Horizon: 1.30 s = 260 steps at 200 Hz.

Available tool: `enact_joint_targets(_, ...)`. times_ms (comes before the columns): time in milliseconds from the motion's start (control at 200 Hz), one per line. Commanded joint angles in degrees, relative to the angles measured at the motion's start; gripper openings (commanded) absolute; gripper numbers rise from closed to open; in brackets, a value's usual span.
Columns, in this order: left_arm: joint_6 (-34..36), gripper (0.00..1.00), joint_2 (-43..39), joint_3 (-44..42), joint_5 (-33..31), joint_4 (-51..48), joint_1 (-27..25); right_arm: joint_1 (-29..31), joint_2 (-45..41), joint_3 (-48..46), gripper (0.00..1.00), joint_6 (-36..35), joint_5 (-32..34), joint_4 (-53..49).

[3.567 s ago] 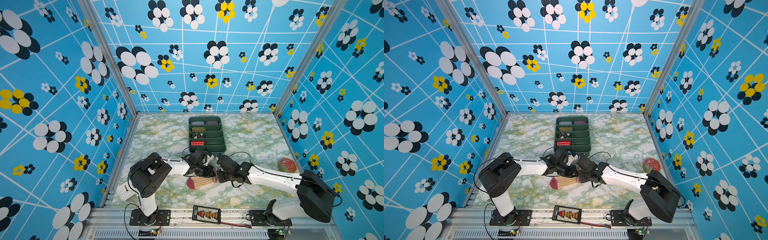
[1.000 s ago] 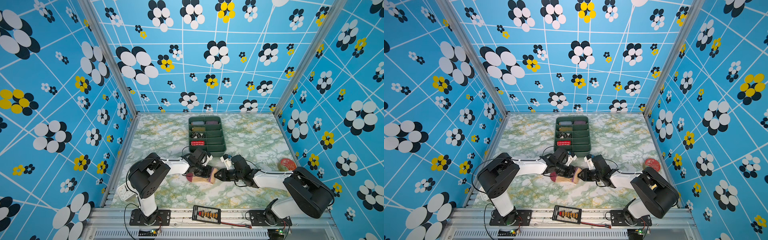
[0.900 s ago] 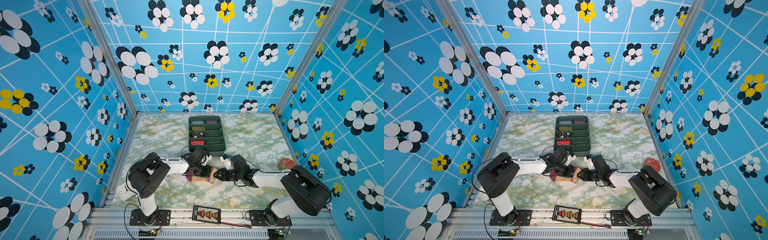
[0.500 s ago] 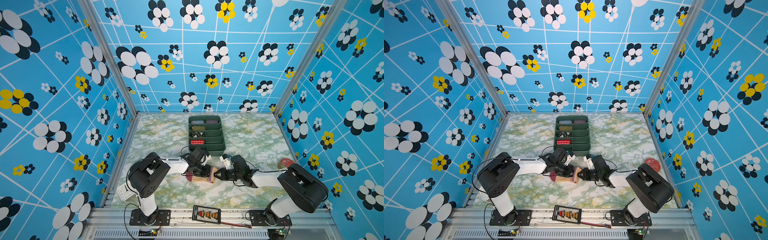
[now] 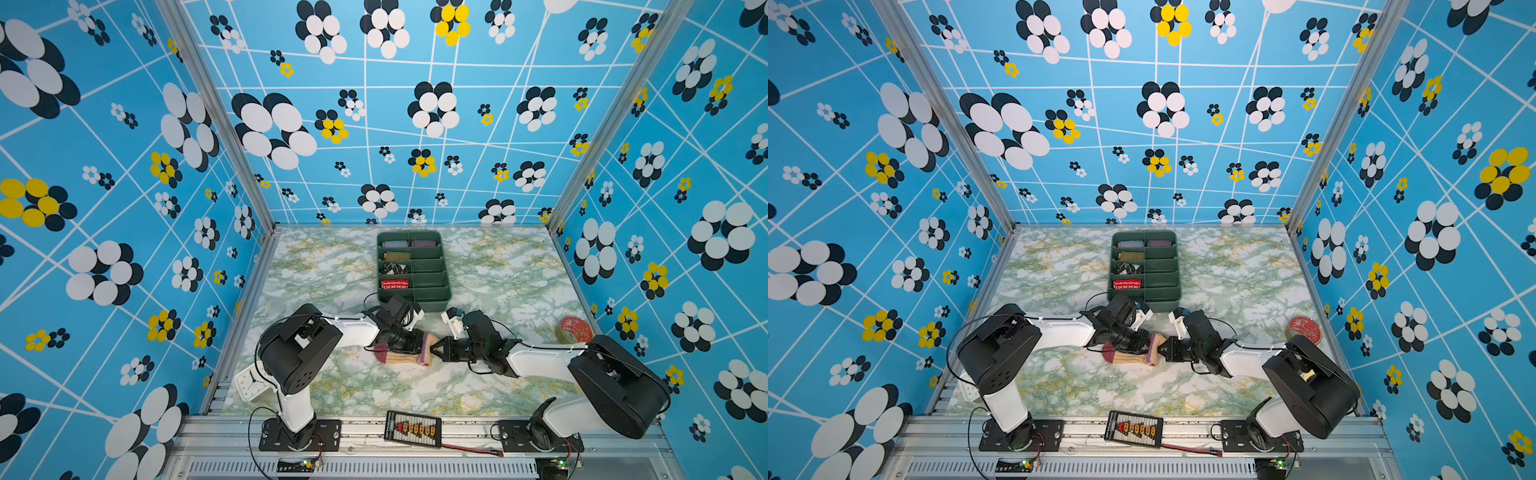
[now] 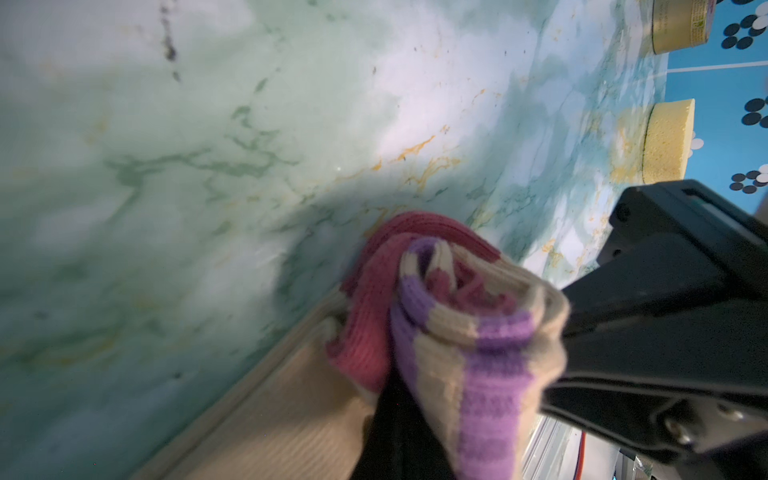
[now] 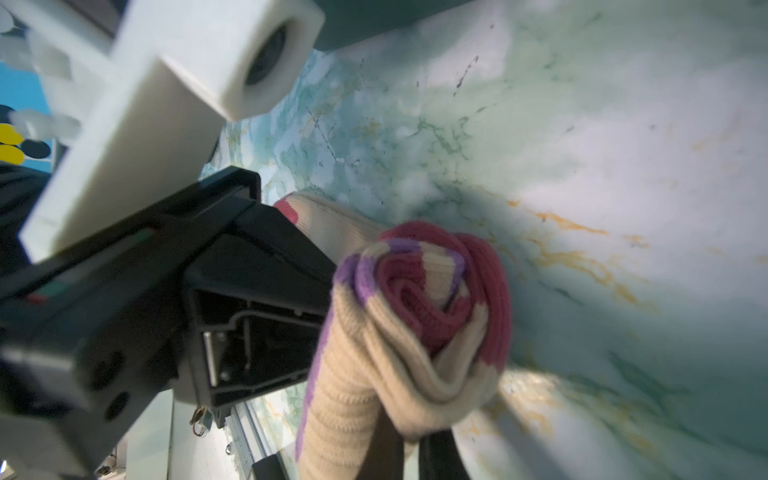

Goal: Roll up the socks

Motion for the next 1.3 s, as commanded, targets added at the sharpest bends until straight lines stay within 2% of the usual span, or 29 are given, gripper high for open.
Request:
enact_joint_targets(0, 2.1, 0.00, 1.0, 0.0, -1.5, -7.0, -0.2, 0.2, -2.5, 2.4, 0.00, -3.2, 3.9, -6.9)
enact_joint_targets(555, 6.6, 0.01, -6.4, 0.7, -7.0, -16.7, 3.1, 0.5, 1.1, 7.1, 0.00, -4.8, 6.3, -16.2)
enact_joint_targets(830, 4.3, 0.02, -12.2, 2.9, -5.4, -14.2, 1.2, 1.2, 2.5, 8.6, 0.00, -5.3, 6.7, -17.6)
enact_joint_targets(1075, 2.9, 0.02, -9.2, 7.2, -3.4, -11.5, -3.7, 1.6, 3.7, 9.2, 0.00, -5.3, 6.7, -17.6)
enact_joint_targets(1294, 2.5, 0.01, -6.0, 8.1, -3.4, -10.4, -4.5, 1.8, 3.3, 8.9, 0.00, -5.4, 6.9, -17.6)
